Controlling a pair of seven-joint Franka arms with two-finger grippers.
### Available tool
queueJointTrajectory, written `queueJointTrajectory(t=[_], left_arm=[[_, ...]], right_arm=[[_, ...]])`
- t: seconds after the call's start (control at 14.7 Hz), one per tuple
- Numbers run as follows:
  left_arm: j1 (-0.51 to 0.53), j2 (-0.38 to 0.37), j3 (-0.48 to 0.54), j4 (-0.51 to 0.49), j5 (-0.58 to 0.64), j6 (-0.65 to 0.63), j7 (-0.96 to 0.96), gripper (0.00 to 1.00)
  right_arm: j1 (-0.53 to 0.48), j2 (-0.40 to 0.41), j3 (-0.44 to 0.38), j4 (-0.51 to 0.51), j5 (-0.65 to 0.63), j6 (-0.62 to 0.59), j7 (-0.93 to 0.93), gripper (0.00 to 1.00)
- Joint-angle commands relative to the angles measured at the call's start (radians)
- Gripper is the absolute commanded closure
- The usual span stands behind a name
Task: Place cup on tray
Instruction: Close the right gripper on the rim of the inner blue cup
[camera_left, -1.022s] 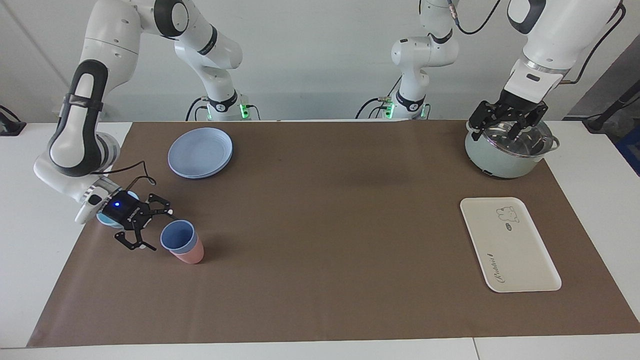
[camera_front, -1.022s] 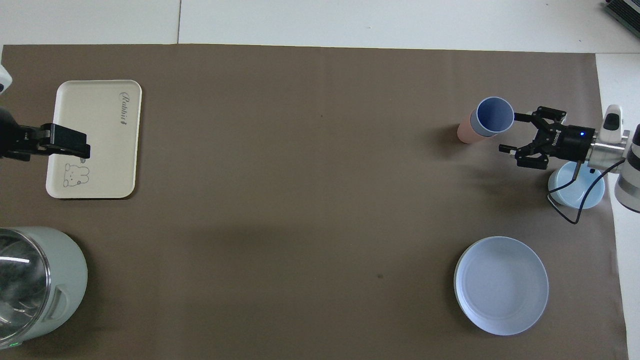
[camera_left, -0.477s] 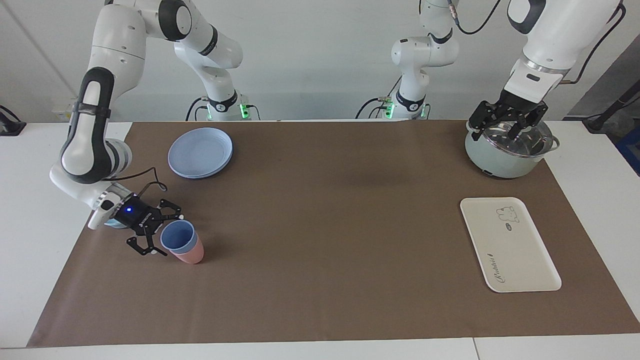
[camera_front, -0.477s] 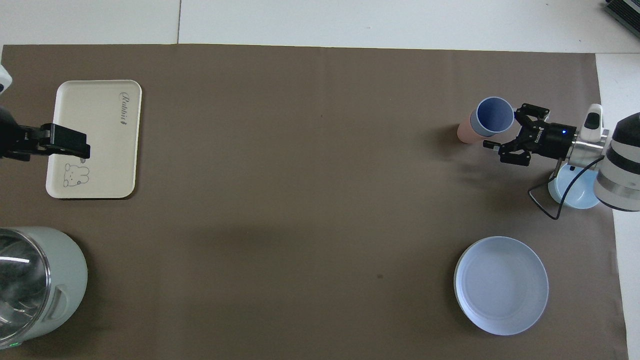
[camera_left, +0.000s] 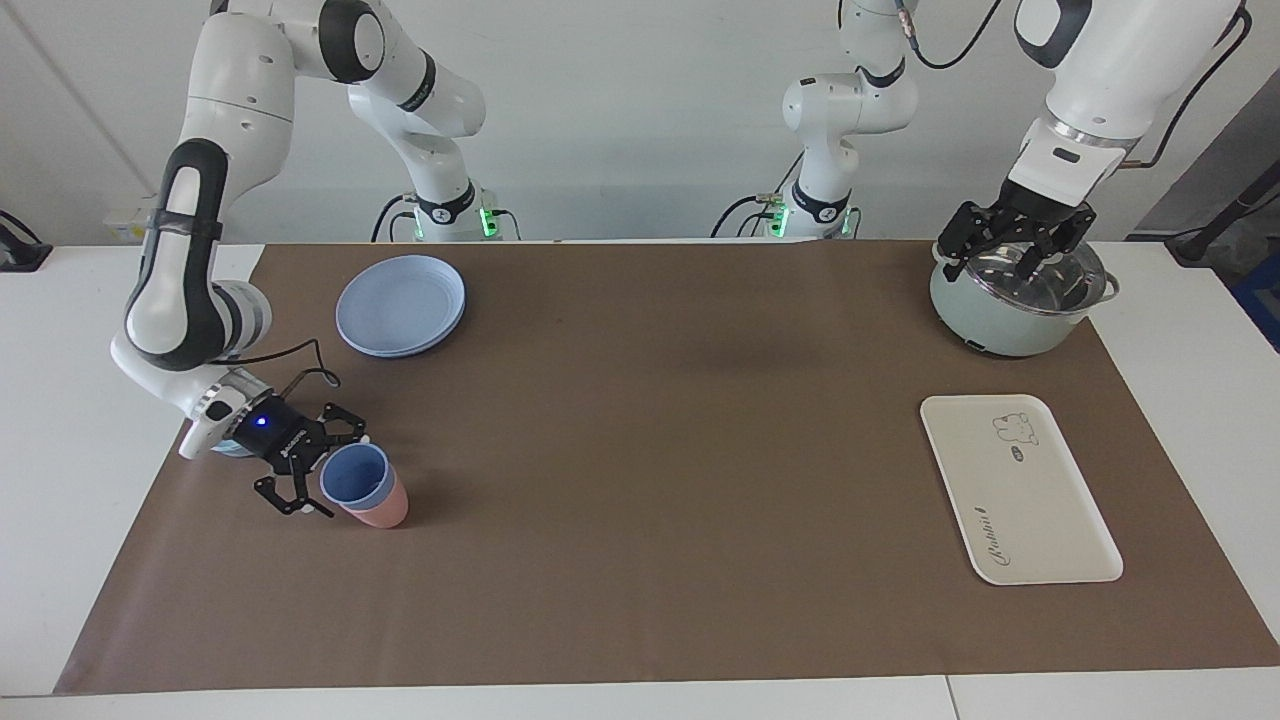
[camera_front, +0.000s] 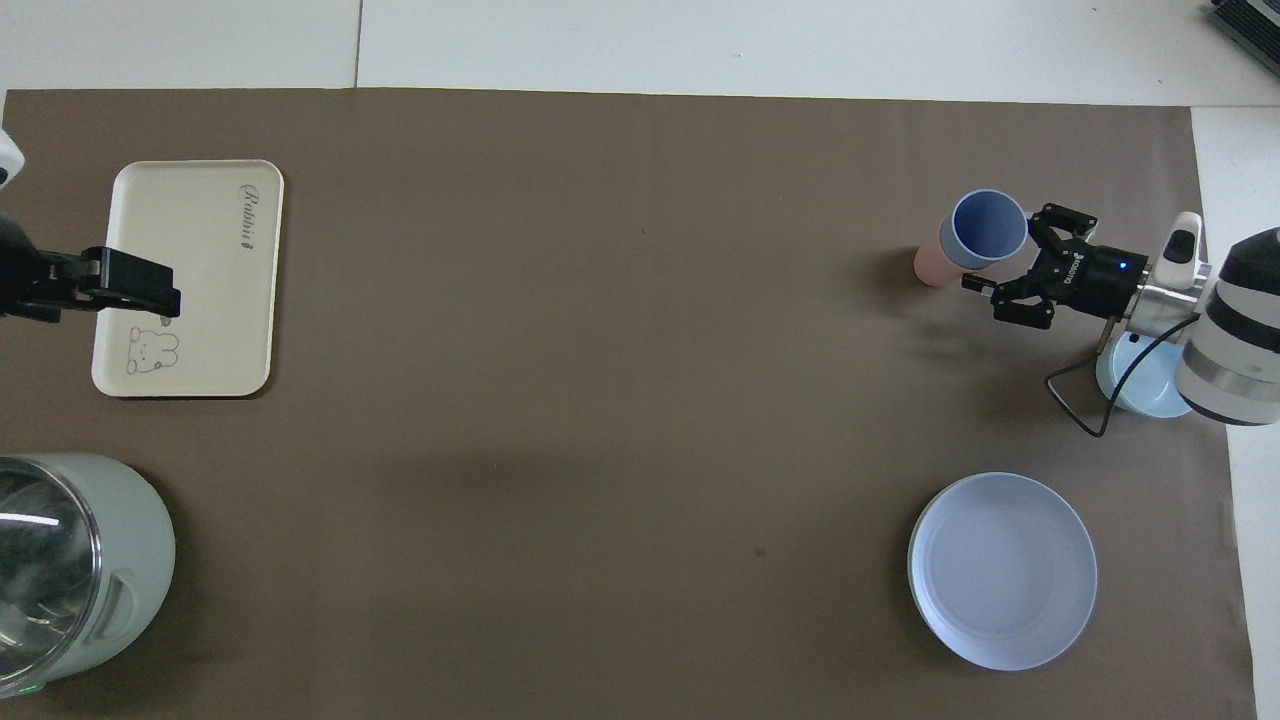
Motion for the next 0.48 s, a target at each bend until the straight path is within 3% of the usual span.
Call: queueJointTrajectory(t=[0.0,0.41], left_arm=[[0.003,-0.019,-0.001,-0.01,0.016,-0.015,0.0,0.0],[0.003,-0.019,-0.001,-0.01,0.016,-0.015,-0.001,0.0]], right_arm=[[0.013,0.003,0.003,-0.011,0.053,0.032,-0.037,0.0],[0.036,-0.002,0.003,-0.043,0.091,0.043,-0.061,0.0]])
